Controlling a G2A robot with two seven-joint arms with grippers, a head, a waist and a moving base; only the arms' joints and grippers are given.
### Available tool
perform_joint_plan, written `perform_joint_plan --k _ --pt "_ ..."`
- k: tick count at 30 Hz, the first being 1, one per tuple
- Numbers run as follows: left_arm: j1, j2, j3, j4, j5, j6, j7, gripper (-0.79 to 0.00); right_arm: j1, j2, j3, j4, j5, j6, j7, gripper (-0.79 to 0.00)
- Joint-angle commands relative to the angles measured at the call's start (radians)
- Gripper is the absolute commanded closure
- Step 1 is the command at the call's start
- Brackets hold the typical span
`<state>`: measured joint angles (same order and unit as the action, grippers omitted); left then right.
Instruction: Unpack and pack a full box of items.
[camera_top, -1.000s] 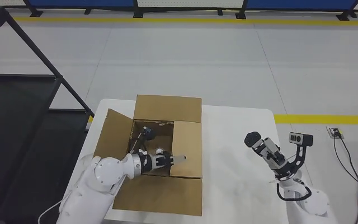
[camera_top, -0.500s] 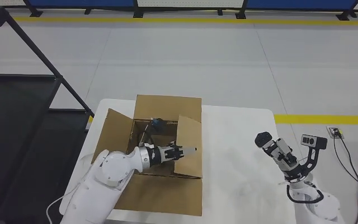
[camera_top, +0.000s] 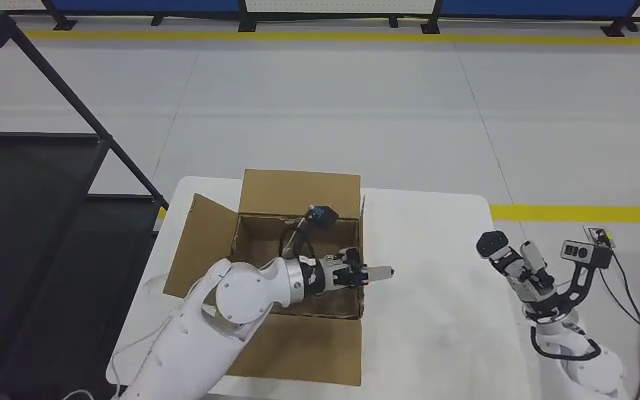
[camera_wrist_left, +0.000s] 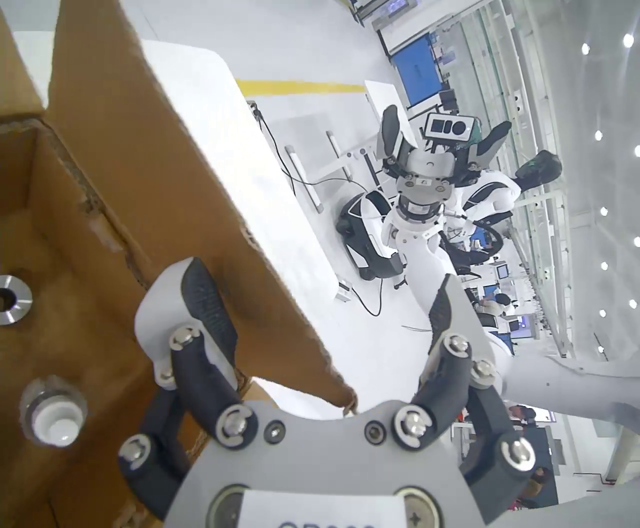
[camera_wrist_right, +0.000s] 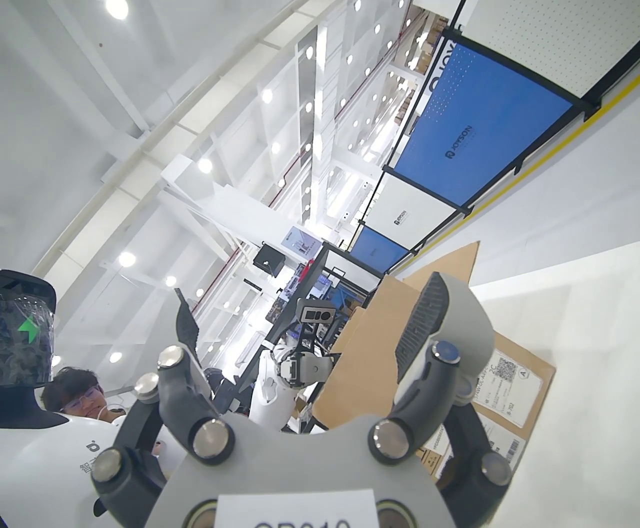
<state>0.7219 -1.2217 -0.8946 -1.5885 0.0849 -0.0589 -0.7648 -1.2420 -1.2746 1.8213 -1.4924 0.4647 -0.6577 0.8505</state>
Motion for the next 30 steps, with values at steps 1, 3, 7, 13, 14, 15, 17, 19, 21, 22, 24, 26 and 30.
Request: perform_joint_plan --k 1,3,7,13,14,15,17,19,21,22,24,26,30 --pt "-0.032 -0.015 0.038 0.036 -0.011 0.007 0.015 -0.785 -0.006 0.004 0.017 0.004 0.009 -0.004 -0.004 -0.785" --pt "-0.062 -0.032 0.074 0.076 -0.025 0.014 0.035 -0.785 -0.012 0.008 0.033 0.005 0.018 -0.007 -0.007 -0.785" --pt "-0.124 -0.068 0.150 0.158 -0.045 0.032 0.048 -0.785 -0.023 0.016 0.062 -0.001 0.027 -0.013 -0.015 -0.785" --pt "-0.200 -0.124 0.240 0.277 -0.067 0.046 0.081 -0.785 -0.032 0.026 0.084 -0.016 0.029 -0.009 -0.024 -0.785" --pt "-0.209 -0.132 0.251 0.293 -0.070 0.050 0.081 -0.785 -0.033 0.027 0.086 -0.017 0.029 -0.009 -0.027 -0.785" --pt "-0.217 -0.140 0.261 0.308 -0.071 0.053 0.081 -0.785 -0.033 0.028 0.086 -0.017 0.029 -0.008 -0.032 -0.785" --pt "-0.228 -0.154 0.277 0.339 -0.076 0.058 0.085 -0.785 -0.034 0.030 0.084 -0.018 0.028 -0.003 -0.036 -0.785" --pt "-0.238 -0.167 0.292 0.366 -0.078 0.052 0.082 -0.785 -0.033 0.032 0.078 -0.019 0.036 0.014 -0.040 -0.785" --pt "-0.244 -0.177 0.298 0.399 -0.089 0.042 0.080 -0.785 -0.033 0.033 0.075 -0.021 0.043 0.024 -0.040 -0.785" --pt "-0.247 -0.182 0.298 0.413 -0.098 0.036 0.075 -0.785 -0.033 0.033 0.075 -0.021 0.043 0.024 -0.040 -0.785" --pt "-0.254 -0.189 0.299 0.438 -0.100 0.031 0.069 -0.785 -0.033 0.033 0.075 -0.021 0.043 0.024 -0.040 -0.785" --pt "-0.260 -0.195 0.300 0.453 -0.100 0.028 0.066 -0.785 -0.033 0.033 0.075 -0.021 0.043 0.024 -0.040 -0.785" --pt "-0.261 -0.202 0.284 0.465 -0.105 0.012 0.074 -0.785 -0.033 0.033 0.075 -0.021 0.043 0.024 -0.040 -0.785"
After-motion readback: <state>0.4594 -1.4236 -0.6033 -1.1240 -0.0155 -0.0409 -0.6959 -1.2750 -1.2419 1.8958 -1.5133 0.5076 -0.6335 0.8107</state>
